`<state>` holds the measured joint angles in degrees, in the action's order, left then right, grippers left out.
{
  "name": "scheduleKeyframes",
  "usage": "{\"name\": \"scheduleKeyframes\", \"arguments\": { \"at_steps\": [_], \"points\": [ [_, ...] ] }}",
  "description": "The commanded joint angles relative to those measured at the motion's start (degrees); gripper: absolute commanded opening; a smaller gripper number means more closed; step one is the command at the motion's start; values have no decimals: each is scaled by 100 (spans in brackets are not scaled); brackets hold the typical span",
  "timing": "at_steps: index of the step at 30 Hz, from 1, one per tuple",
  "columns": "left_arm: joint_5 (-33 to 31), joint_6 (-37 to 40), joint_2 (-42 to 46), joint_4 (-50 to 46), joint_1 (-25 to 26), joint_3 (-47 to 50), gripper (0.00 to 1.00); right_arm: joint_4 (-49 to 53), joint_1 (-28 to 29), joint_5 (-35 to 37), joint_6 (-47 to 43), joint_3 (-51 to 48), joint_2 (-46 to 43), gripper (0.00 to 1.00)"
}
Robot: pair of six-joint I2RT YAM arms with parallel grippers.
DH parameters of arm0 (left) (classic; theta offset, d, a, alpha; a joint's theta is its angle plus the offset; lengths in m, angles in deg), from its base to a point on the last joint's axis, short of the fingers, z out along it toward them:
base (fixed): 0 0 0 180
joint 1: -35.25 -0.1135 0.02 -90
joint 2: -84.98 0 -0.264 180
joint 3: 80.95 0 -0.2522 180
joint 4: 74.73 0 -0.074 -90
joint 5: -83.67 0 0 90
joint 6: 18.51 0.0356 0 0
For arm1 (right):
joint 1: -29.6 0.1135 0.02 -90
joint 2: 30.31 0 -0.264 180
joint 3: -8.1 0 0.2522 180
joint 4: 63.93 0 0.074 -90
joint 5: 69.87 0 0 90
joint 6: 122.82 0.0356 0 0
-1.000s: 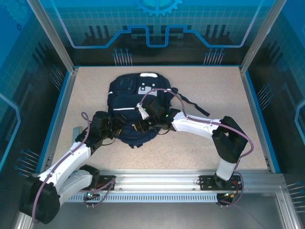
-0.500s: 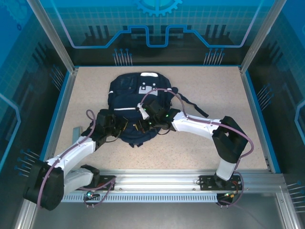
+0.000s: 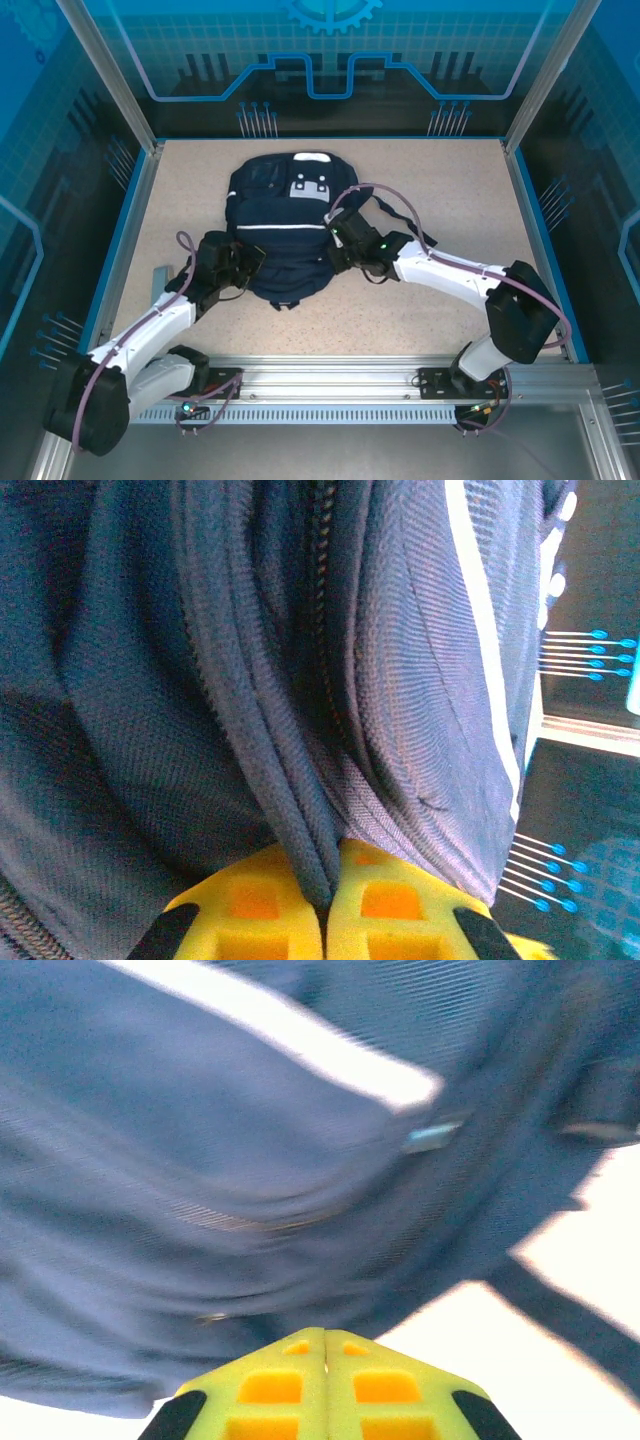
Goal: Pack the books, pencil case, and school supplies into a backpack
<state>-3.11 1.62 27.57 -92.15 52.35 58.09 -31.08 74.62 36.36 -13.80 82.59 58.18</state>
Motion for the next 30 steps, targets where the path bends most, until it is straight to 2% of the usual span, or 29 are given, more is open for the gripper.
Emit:
{"name": "scheduleKeyframes", "arguments": {
  "at_steps": [1,7,9,12,16,20,22,27,30],
  "points": [
    [54,647,142,-565,-67,-114,0,217,-507,967,-136,-31,-65,0],
    [240,1085,484,-1217,-67,-268,0,105,-946,858,-202,335,198,0],
    [293,1086,634,-1227,-67,-226,0,111,-1020,544,-233,438,251,0],
    [408,1060,703,-1150,-67,-226,0,263,-981,-311,-266,552,215,0],
    [642,1045,695,-859,-67,-308,0,253,-931,-1718,-57,294,-174,25],
    [690,1153,656,-879,-67,-585,0,17,-811,-2704,-20,-188,-527,54],
    [688,1185,633,-891,-67,-679,0,-91,-803,-3126,75,-344,-510,63],
    [748,1184,590,-812,-67,-721,0,-312,-617,-3645,545,-426,-195,67],
    [741,1190,590,-794,-66,-716,0,-379,-374,-3544,721,-360,21,66]
  ]
}}
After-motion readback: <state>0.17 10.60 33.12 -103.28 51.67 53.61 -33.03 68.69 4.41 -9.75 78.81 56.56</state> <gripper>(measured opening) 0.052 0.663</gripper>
